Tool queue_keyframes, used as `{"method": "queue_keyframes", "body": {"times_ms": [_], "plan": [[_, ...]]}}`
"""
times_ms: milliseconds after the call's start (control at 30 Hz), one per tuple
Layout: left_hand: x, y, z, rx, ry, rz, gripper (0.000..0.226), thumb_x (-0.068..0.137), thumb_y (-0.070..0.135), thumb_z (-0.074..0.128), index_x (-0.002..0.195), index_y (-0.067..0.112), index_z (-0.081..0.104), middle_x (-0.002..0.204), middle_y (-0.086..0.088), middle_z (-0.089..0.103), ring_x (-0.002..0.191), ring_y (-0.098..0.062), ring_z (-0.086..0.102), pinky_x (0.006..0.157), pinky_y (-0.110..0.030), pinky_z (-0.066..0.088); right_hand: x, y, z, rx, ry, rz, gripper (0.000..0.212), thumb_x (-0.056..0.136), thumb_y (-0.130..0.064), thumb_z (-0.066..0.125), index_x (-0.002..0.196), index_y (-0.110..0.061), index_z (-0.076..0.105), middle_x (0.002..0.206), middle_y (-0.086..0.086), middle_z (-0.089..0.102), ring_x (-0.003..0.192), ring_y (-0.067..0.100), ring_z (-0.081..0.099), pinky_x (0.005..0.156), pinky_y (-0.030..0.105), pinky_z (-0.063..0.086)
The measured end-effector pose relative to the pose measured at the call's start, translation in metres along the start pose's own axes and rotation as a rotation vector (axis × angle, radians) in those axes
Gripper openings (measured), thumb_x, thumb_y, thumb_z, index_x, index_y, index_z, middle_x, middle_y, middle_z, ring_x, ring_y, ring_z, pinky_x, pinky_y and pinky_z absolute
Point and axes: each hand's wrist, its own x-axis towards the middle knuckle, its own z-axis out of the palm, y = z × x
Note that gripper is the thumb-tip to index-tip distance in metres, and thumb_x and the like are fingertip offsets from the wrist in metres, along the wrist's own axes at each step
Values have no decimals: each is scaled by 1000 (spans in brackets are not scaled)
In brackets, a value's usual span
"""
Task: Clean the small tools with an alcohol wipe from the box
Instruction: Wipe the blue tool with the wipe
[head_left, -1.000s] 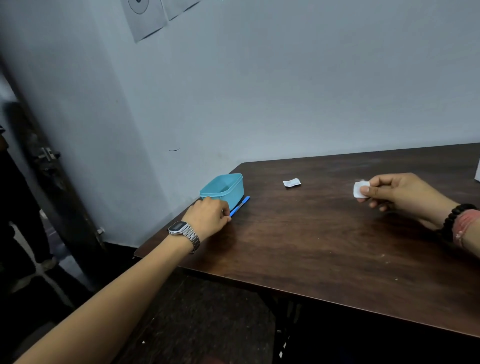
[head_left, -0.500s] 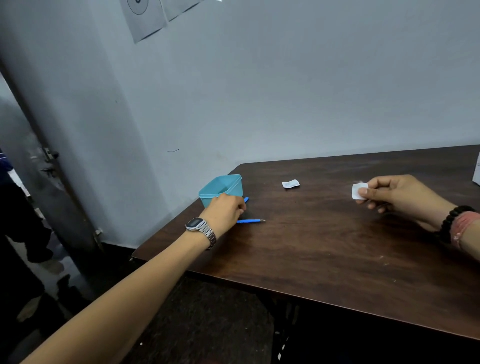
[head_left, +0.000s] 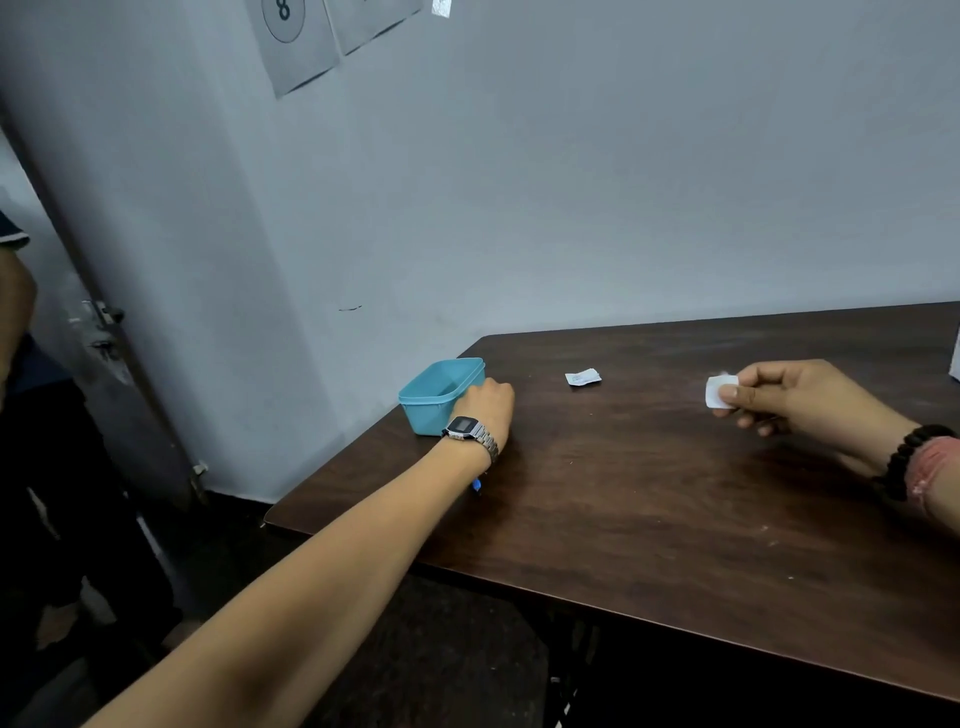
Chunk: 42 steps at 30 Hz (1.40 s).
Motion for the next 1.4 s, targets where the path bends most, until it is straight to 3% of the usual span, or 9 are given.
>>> {"method": "queue_keyframes", "body": {"times_ms": [267,533,633,700,767,833,1000,1400], "plan": [[7,-1,8,-122,0,6,18,93,-6,44,102,-1,59,109,-21,62,98,-39,61,75,-41,47,1,1,1,-12,-2,-1,16,89,-9,65,89,6,69,77,6,73,63,12,58,50,14,48],[23,17,-1,-562,-55,-1,32,90,8,52,119,14,64,114,-10,68,112,-27,59,96,-40,48,2,2,2,54,41,-2,6,88,-4,66,91,-2,70,70,5,73,53,3,60,49,13,49],[23,41,-14,-829,-23,47,30,87,12,55,112,20,68,97,1,71,97,-21,64,83,-30,51,2,3,1,91,76,-3,6,88,-3,66,93,-5,67,75,10,73,51,3,60,47,14,48],[24,61,-27,-965,0,133,26,87,14,59,110,20,68,91,3,70,87,-14,63,72,-21,45,3,4,-1,69,117,-13,2,88,-5,66,89,-5,68,74,10,70,51,3,59,47,13,47],[27,83,-40,-1102,-3,189,26,86,13,60,109,20,67,94,-2,71,86,-14,62,72,-20,49,5,5,-4,41,181,-19,7,88,-8,68,84,-3,68,69,8,67,51,2,60,47,12,48],[31,105,-51,-1288,-45,200,26,86,10,58,109,18,67,89,-5,68,85,-16,66,78,-28,57,8,7,-8,53,241,-15,7,87,-7,69,82,-2,66,66,9,64,50,3,59,47,13,48],[44,152,-65,-1523,-142,236,10,90,11,59,98,15,64,82,-1,67,57,-4,62,63,-21,53,13,11,-17,-2,331,-7,5,86,-7,70,90,-5,67,67,7,64,56,11,57,50,16,49],[33,170,-41,-1801,-152,219,11,91,7,61,87,16,66,75,0,65,64,-7,58,64,-19,50,15,16,-20,-174,408,-3,9,83,-18,73,74,-16,70,63,3,67,59,15,61,58,27,51]]}}
